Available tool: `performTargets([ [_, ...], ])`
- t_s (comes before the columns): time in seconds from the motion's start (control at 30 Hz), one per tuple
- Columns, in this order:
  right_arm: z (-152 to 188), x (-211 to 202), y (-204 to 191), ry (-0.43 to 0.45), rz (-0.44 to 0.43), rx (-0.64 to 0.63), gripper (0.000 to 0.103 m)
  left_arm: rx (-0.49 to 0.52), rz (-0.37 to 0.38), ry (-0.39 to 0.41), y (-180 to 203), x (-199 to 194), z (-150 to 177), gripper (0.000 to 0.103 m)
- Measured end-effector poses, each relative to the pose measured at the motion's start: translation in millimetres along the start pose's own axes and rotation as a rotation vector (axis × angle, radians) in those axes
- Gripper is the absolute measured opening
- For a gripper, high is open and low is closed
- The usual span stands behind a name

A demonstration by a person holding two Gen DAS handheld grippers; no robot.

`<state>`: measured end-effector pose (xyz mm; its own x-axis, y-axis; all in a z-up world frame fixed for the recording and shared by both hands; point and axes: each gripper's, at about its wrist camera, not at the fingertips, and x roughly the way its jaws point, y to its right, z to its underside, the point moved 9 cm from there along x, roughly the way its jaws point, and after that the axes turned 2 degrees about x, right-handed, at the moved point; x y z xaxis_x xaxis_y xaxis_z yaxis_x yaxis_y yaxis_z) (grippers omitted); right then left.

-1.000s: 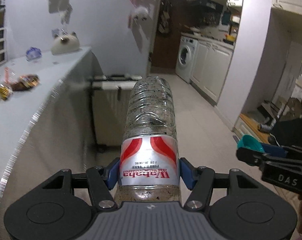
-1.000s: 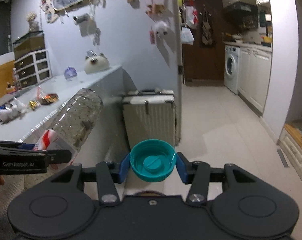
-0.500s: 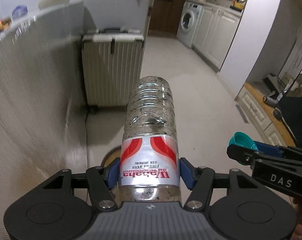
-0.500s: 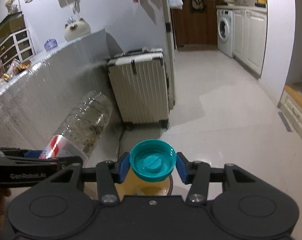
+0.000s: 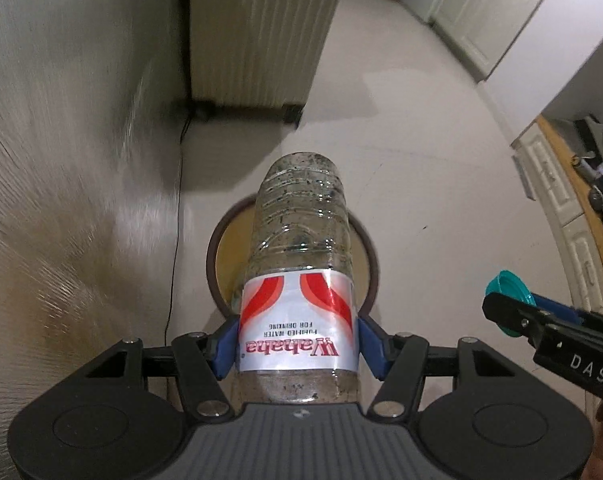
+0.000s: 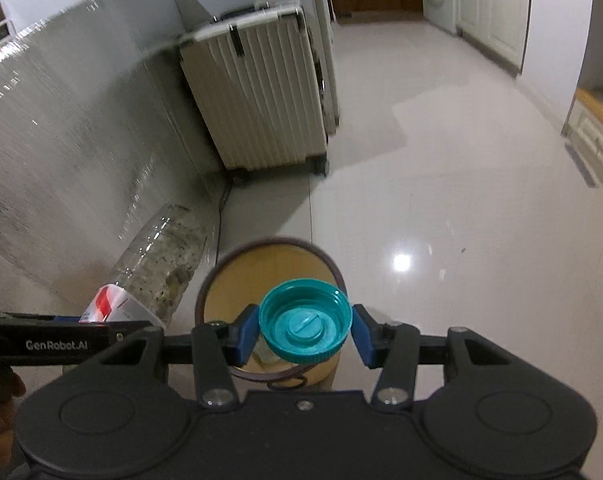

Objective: Collect trash
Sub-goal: 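Open the left tool to drop the bottle while the right tool drops the teal cap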

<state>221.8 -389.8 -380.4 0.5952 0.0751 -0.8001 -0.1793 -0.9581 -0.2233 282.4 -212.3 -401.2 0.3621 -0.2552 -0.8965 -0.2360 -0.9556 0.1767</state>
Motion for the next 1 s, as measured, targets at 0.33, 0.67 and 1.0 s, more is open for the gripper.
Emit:
performTargets([
  [0.33,22.5,78.2,-5.1,-0.099,-0.029,0.154,0.05,-0.117,0.051,-0.164,-25.4,90.6,-4.9,0.062],
  [0.67,4.0,108.0,1.0,-0.099,-0.012,0.212,0.05,-0.185,0.064,-0.171,-37.6,129.3,-29.2,0.094],
  [1.0,14.7,144.1,-3.5,-0.191,-0.017,0.171,0.05,-0.067,-0.014,-0.215,-48.8,127.5,-7.9,0.094],
])
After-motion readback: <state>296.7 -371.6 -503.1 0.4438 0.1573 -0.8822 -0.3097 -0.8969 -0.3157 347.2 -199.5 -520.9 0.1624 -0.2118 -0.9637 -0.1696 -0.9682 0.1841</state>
